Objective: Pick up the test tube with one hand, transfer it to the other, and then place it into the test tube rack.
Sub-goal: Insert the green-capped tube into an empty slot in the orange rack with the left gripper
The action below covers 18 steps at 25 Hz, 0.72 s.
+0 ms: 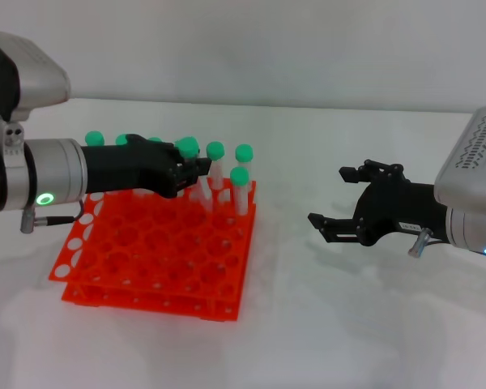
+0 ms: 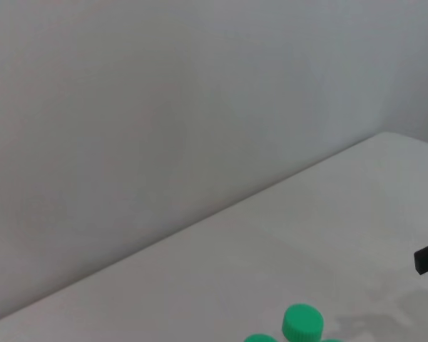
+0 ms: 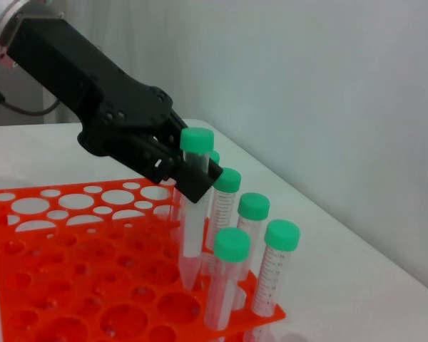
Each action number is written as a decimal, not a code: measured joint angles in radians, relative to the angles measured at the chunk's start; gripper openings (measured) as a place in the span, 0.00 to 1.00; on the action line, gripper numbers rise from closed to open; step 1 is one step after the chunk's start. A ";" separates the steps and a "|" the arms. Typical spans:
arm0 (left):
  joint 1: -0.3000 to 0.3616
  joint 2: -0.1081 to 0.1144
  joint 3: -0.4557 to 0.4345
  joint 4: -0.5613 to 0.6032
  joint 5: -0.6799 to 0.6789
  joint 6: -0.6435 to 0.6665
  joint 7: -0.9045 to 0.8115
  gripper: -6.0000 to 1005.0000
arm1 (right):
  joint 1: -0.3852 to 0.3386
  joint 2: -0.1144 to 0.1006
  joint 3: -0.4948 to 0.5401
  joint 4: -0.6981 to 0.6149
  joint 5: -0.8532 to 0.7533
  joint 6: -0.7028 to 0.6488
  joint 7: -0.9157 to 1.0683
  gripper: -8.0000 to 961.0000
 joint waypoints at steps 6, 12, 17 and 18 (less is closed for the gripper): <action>-0.013 0.000 0.000 -0.046 0.005 0.031 0.021 0.22 | 0.002 0.000 0.000 0.005 0.000 -0.001 0.000 0.89; -0.057 0.002 0.000 -0.136 0.014 0.064 0.064 0.22 | 0.002 0.000 0.000 0.008 0.000 -0.003 0.000 0.89; -0.077 0.000 0.000 -0.151 0.029 0.075 0.067 0.26 | 0.003 0.000 0.001 0.008 0.000 -0.003 0.000 0.89; -0.077 -0.001 0.000 -0.148 0.027 0.075 0.067 0.28 | 0.003 0.000 0.002 0.009 0.000 -0.003 0.000 0.89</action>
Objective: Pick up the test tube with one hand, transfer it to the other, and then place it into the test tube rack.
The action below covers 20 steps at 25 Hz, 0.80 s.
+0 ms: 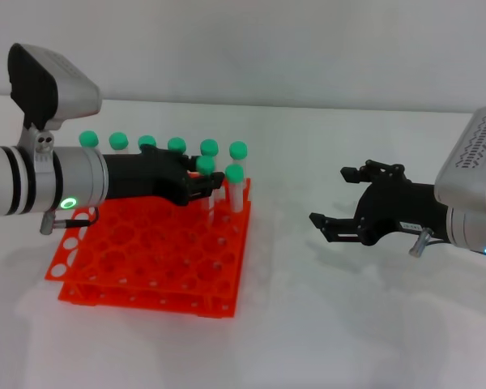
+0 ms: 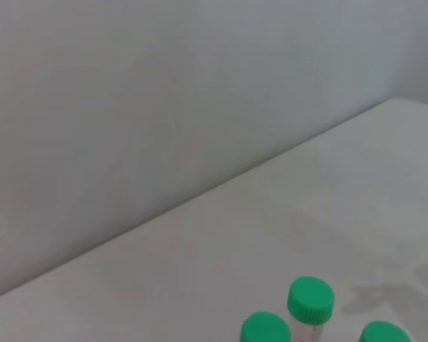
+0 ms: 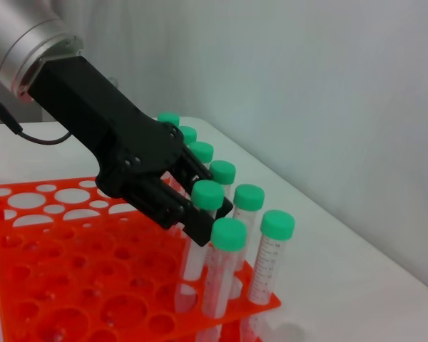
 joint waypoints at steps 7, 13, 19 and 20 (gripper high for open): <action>0.021 -0.001 0.000 0.046 -0.016 -0.026 -0.013 0.41 | 0.001 0.000 0.007 0.009 -0.001 0.000 0.000 0.89; 0.133 -0.001 -0.005 0.166 -0.114 -0.117 -0.014 0.70 | -0.005 -0.001 0.028 -0.001 0.001 0.001 -0.004 0.89; 0.271 0.001 -0.008 0.263 -0.200 -0.140 0.002 0.78 | -0.010 -0.002 0.045 -0.003 0.003 0.002 -0.011 0.89; 0.296 0.001 -0.009 0.273 -0.226 -0.144 0.017 0.78 | -0.012 -0.002 0.052 -0.003 0.007 0.002 -0.013 0.89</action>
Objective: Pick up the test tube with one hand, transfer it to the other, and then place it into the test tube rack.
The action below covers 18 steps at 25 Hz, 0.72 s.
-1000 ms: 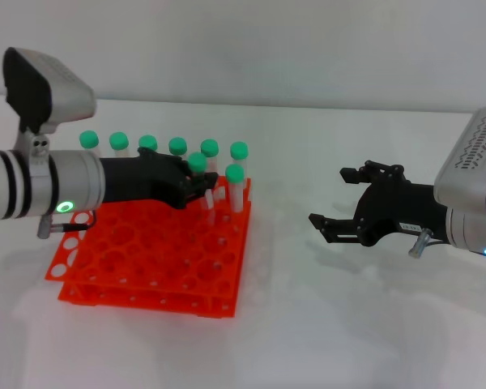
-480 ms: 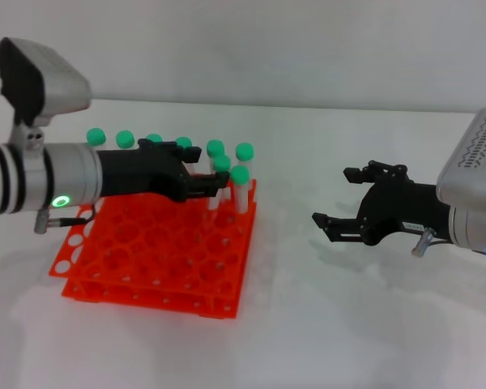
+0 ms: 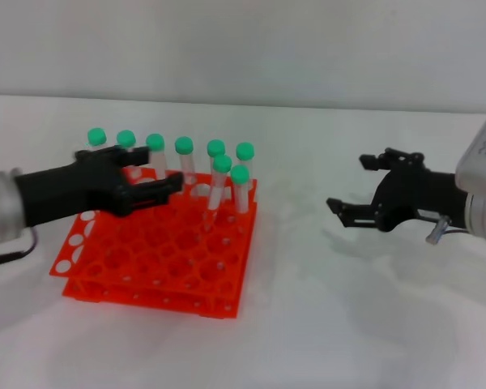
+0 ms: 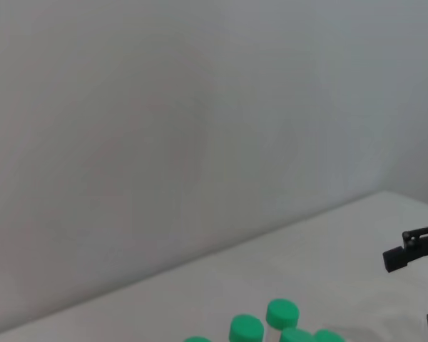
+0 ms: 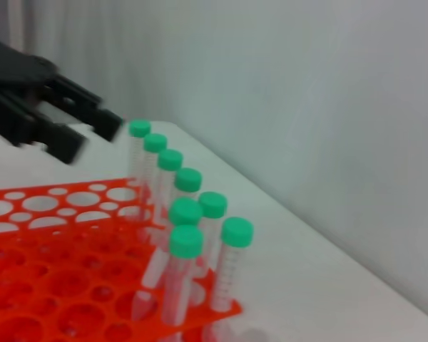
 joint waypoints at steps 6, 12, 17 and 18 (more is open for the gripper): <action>0.163 -0.002 -0.009 -0.027 -0.291 -0.039 0.283 0.78 | -0.044 -0.003 0.078 0.014 0.144 0.017 -0.108 0.89; 0.240 -0.002 -0.037 -0.217 -0.549 -0.117 0.577 0.78 | -0.076 -0.006 0.283 0.165 0.406 0.195 -0.318 0.89; 0.233 -0.002 -0.085 -0.401 -0.665 -0.209 0.745 0.77 | -0.060 -0.005 0.546 0.468 0.588 0.455 -0.569 0.89; 0.232 -0.002 -0.091 -0.433 -0.685 -0.224 0.776 0.77 | -0.056 -0.005 0.599 0.538 0.610 0.502 -0.627 0.89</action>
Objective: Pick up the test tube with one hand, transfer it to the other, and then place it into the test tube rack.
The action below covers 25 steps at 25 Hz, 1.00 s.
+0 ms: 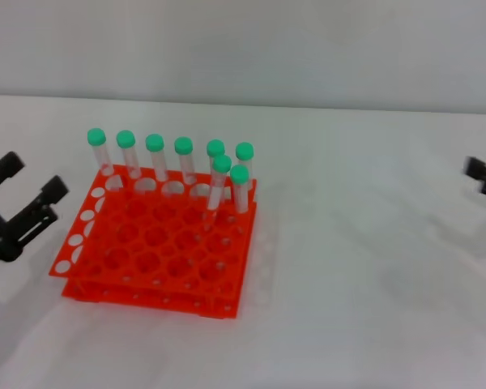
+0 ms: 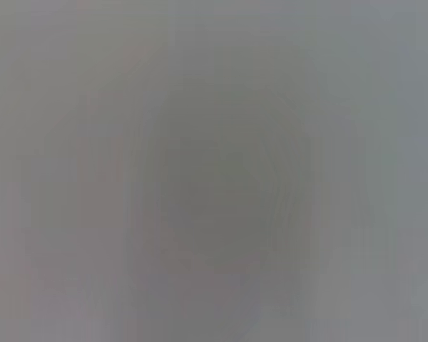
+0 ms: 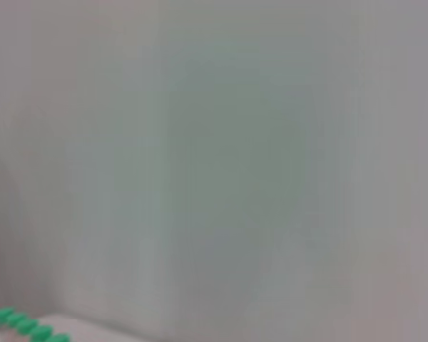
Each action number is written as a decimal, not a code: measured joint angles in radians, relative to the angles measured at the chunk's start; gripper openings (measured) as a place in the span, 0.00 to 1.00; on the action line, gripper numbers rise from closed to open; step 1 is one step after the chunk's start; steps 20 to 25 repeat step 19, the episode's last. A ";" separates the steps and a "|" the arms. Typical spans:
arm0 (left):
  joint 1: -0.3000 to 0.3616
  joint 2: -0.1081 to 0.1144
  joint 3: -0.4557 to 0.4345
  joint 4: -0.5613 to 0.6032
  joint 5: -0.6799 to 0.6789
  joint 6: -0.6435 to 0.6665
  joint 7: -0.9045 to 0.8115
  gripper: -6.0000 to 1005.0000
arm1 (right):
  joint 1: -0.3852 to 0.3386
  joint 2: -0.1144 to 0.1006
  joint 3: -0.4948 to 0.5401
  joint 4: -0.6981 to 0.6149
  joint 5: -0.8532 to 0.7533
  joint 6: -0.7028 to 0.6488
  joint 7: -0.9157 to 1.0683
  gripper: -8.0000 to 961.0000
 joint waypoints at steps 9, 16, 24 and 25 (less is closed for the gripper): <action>-0.057 -0.001 -0.003 -0.270 -0.112 -0.071 0.226 0.77 | -0.002 0.000 0.242 0.415 0.065 0.228 -0.418 0.89; -0.118 -0.003 -0.004 -0.410 -0.160 -0.094 0.335 0.77 | -0.014 0.000 0.273 0.518 0.066 0.254 -0.536 0.89; -0.132 -0.003 -0.005 -0.444 -0.179 -0.103 0.343 0.77 | -0.014 0.000 0.283 0.541 0.066 0.260 -0.562 0.89; -0.132 -0.003 -0.005 -0.444 -0.179 -0.103 0.343 0.77 | -0.014 0.000 0.283 0.541 0.066 0.260 -0.562 0.89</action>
